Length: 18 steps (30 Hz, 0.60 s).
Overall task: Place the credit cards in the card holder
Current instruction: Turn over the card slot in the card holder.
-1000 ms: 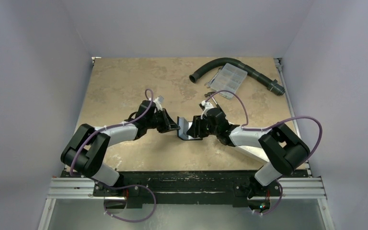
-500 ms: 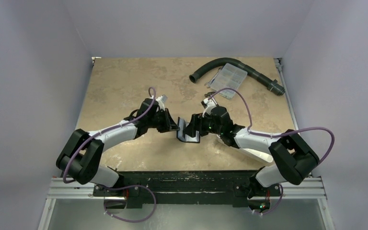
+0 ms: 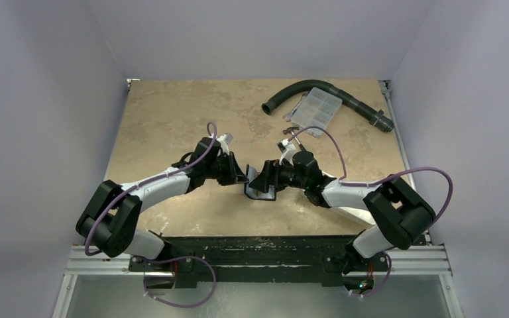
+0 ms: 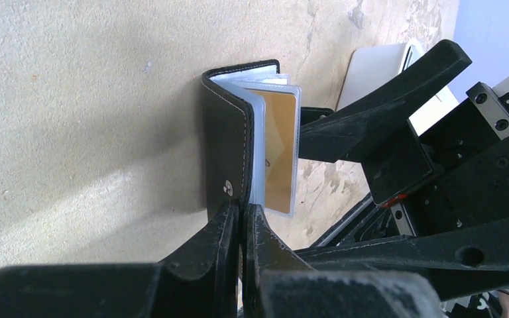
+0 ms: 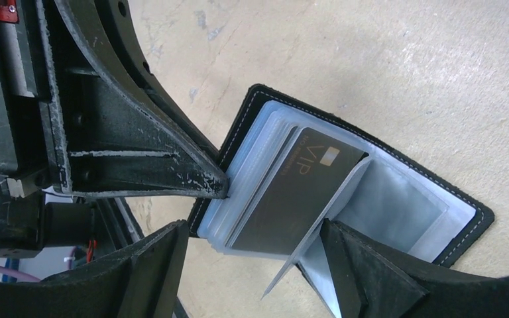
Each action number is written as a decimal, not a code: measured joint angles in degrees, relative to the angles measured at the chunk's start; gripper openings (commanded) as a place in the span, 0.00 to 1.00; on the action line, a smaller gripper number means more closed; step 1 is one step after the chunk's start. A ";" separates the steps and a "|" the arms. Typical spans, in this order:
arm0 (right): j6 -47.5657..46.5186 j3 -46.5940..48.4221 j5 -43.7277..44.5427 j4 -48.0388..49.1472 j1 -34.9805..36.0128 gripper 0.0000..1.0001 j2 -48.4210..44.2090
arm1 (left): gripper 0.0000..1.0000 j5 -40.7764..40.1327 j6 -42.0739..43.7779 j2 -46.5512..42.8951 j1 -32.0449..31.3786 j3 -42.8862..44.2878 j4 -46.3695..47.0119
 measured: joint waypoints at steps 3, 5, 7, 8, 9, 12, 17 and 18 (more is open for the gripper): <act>0.13 -0.02 -0.02 0.85 0.02 0.84 0.46 | 0.00 0.02 -0.02 0.00 -0.22 0.11 -0.09; 0.13 -0.02 0.02 1.07 0.07 0.84 0.96 | 0.00 0.11 -0.02 0.00 -0.31 0.24 -0.11; 0.11 -0.02 0.11 1.18 0.17 0.84 1.57 | 0.00 0.26 -0.04 0.00 -0.33 0.26 -0.13; 0.11 -0.02 0.15 1.16 0.17 0.84 1.81 | 0.00 0.37 -0.07 0.00 -0.33 0.28 -0.11; 0.11 -0.02 0.20 1.14 0.20 0.84 2.08 | 0.00 0.48 -0.11 0.00 -0.33 0.28 -0.11; 0.11 -0.02 0.59 1.01 0.35 0.83 2.73 | 0.05 0.68 -0.20 0.00 -0.35 0.31 -0.11; 0.09 -0.02 1.51 0.63 0.42 0.80 2.73 | 0.08 0.87 -0.17 0.00 -0.37 0.31 -0.09; 0.07 -0.02 1.66 0.46 0.42 0.79 2.73 | 0.09 0.85 -0.17 0.00 -0.42 0.31 -0.09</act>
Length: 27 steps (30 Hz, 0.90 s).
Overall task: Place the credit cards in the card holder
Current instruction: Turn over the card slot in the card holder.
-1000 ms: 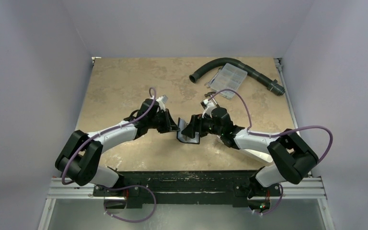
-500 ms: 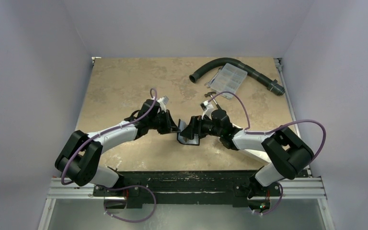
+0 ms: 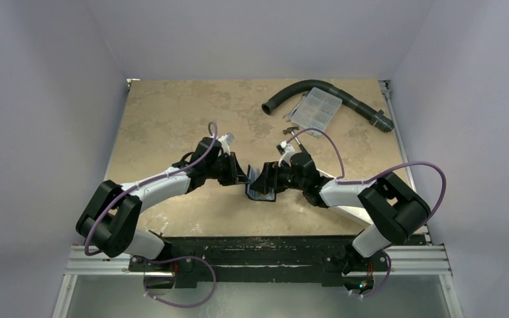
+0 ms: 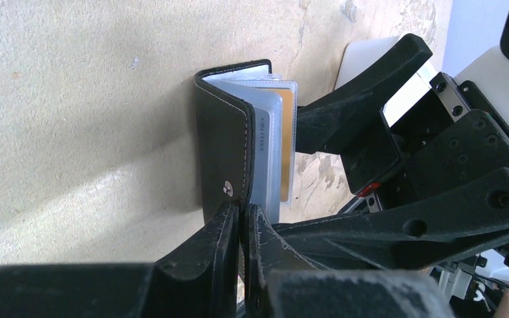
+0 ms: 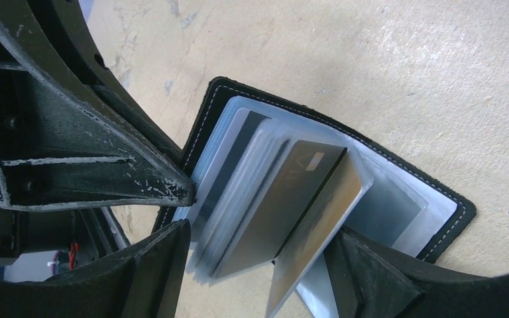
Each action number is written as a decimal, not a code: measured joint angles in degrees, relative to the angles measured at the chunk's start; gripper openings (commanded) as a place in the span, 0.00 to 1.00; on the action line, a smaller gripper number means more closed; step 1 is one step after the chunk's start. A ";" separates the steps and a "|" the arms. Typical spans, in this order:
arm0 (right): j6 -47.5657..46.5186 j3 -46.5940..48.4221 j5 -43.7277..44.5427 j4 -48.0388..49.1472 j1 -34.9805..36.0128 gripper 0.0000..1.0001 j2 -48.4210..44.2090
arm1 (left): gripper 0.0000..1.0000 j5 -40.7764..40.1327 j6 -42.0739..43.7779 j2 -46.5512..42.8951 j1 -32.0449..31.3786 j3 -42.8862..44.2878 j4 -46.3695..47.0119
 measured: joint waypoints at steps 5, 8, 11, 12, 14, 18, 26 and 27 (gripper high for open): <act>0.02 -0.11 0.39 -0.96 0.02 0.73 -0.07 | 0.14 0.04 0.04 0.00 -0.20 0.00 0.00; 0.02 -0.42 1.07 -1.57 0.02 0.69 -0.39 | 0.18 0.09 0.04 0.00 -0.20 0.00 0.07; 0.02 -0.68 1.57 -1.81 0.02 0.64 -1.01 | 0.21 0.26 0.04 0.00 -0.20 0.00 0.24; 0.00 -0.74 1.66 -1.88 0.02 0.63 -1.22 | 0.21 0.35 0.04 -0.04 -0.20 0.00 0.24; 0.00 -0.81 1.81 -2.16 0.02 0.62 -1.66 | 0.22 0.52 0.02 -0.15 -0.20 0.00 0.31; -0.02 -0.83 2.03 -2.51 0.02 0.60 -1.95 | 0.22 0.63 0.02 -0.39 -0.20 0.00 0.57; -0.11 -0.83 2.01 -2.60 0.02 0.58 -1.95 | 0.36 0.66 0.04 -0.39 -0.20 0.00 0.70; -0.11 -0.83 2.01 -2.58 0.02 0.58 -1.92 | 0.37 0.66 0.07 -0.39 -0.20 0.00 0.74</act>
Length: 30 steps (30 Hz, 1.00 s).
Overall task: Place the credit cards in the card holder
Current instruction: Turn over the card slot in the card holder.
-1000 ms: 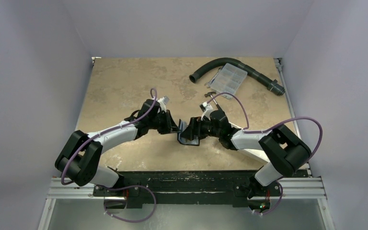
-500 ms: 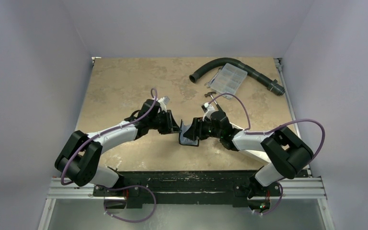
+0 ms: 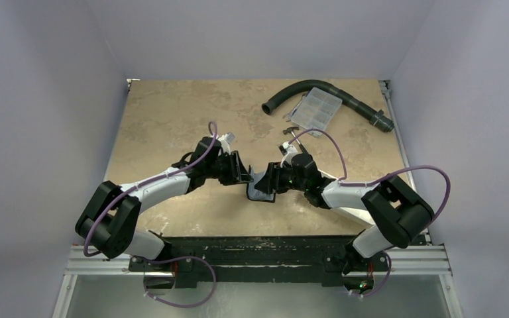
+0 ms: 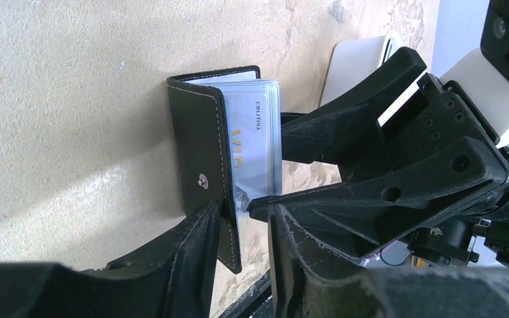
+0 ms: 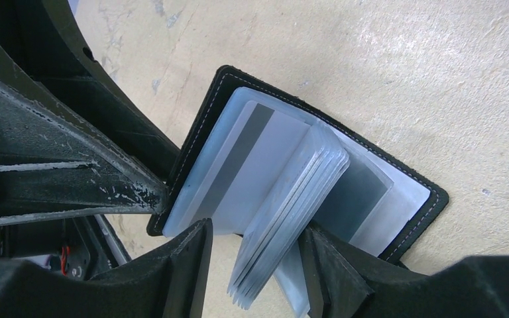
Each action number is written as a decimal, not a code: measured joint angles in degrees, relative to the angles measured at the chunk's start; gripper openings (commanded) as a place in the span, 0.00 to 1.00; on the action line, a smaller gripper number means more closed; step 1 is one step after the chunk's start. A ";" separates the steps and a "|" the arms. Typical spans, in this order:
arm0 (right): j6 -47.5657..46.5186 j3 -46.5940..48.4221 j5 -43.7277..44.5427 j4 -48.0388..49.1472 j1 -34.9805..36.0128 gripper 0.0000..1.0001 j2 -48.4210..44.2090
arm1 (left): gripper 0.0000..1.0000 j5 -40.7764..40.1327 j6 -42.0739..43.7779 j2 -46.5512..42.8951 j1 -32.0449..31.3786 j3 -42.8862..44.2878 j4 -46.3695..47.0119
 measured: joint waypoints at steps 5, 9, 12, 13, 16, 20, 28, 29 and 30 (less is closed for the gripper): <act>0.02 0.00 -0.07 0.02 0.00 0.66 0.04 | 0.31 -0.04 0.15 0.15 0.00 0.00 0.04; 0.15 0.00 -0.33 0.04 0.00 0.75 0.04 | 0.27 -0.02 0.42 0.17 0.00 0.00 0.17; 0.28 -0.02 -0.55 0.39 0.00 0.77 0.00 | 0.27 -0.02 0.42 0.17 0.00 0.00 0.35; 0.31 -0.02 -0.59 0.55 0.00 0.78 0.00 | 0.27 -0.02 0.42 0.17 0.00 0.00 0.35; 0.46 -0.04 -0.81 1.25 0.00 0.79 0.00 | 0.27 -0.04 0.42 0.17 0.00 0.00 0.37; 0.76 -0.11 -1.44 2.21 0.11 0.80 0.00 | 0.27 -0.02 0.44 0.17 0.00 0.00 0.37; 0.79 -0.11 -1.81 2.67 0.74 0.80 0.00 | 0.27 -0.02 0.44 0.17 0.00 0.00 0.48; 0.81 -0.11 -1.81 2.67 0.76 0.79 0.02 | 0.27 -0.02 0.44 0.17 0.00 0.00 0.48; 0.81 -0.11 -1.79 2.67 0.81 0.77 0.02 | 0.27 0.00 0.42 0.17 0.00 0.00 0.48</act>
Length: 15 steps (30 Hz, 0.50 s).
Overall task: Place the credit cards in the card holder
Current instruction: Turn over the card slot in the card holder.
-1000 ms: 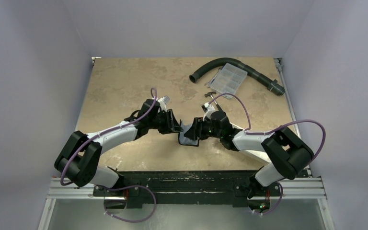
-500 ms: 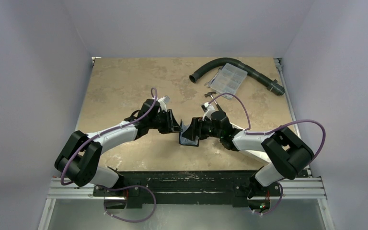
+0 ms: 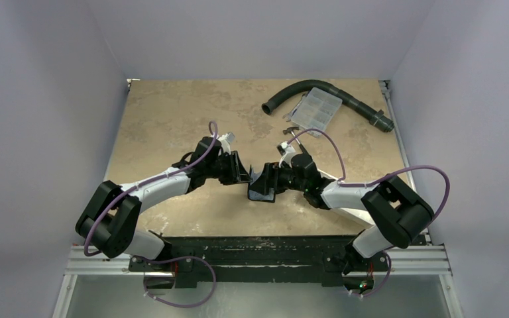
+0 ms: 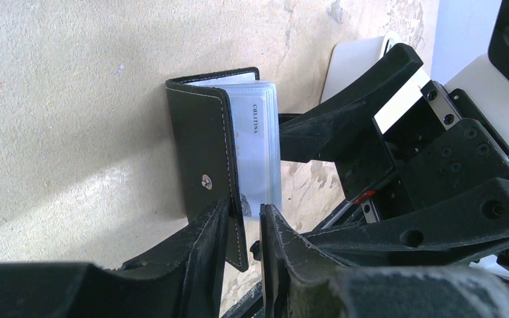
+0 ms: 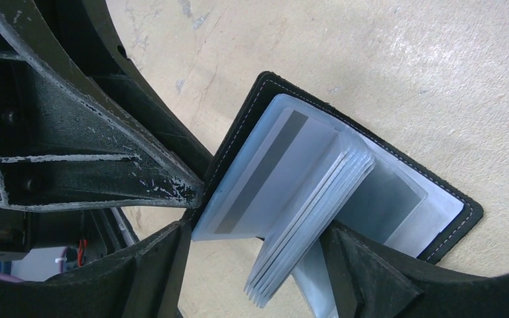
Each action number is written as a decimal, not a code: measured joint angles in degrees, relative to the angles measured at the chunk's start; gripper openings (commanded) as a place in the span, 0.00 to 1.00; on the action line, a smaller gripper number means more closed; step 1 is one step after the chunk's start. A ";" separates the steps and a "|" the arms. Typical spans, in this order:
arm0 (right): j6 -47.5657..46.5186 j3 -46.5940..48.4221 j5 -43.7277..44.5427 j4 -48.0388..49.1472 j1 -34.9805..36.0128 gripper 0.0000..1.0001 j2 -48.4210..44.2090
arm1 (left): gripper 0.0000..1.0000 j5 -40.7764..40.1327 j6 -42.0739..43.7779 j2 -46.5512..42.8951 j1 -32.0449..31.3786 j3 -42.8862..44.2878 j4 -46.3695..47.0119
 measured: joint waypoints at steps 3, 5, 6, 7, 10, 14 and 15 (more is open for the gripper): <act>-0.04 0.00 0.11 -0.11 0.00 0.72 0.02 | 0.27 -0.02 0.02 0.00 0.00 0.00 0.00; -0.07 0.00 0.22 -0.33 0.00 0.68 0.02 | 0.27 -0.02 0.02 0.00 0.00 0.00 0.00; -0.07 0.00 0.22 -0.52 0.00 0.66 0.02 | 0.27 -0.02 0.04 0.00 0.00 0.00 0.00; -0.11 0.00 0.22 -0.72 0.00 0.64 0.02 | 0.27 -0.02 0.07 0.00 0.00 0.00 0.00; -0.17 0.00 0.24 -1.22 0.00 0.62 0.02 | 0.27 -0.02 0.09 0.00 0.00 0.00 0.00; -0.28 0.00 0.24 -1.68 0.02 0.74 0.02 | 0.27 -0.02 0.11 0.00 0.00 0.00 0.00; -0.31 0.00 0.26 -1.77 0.04 0.77 0.00 | 0.26 -0.02 0.11 0.00 0.00 0.00 0.00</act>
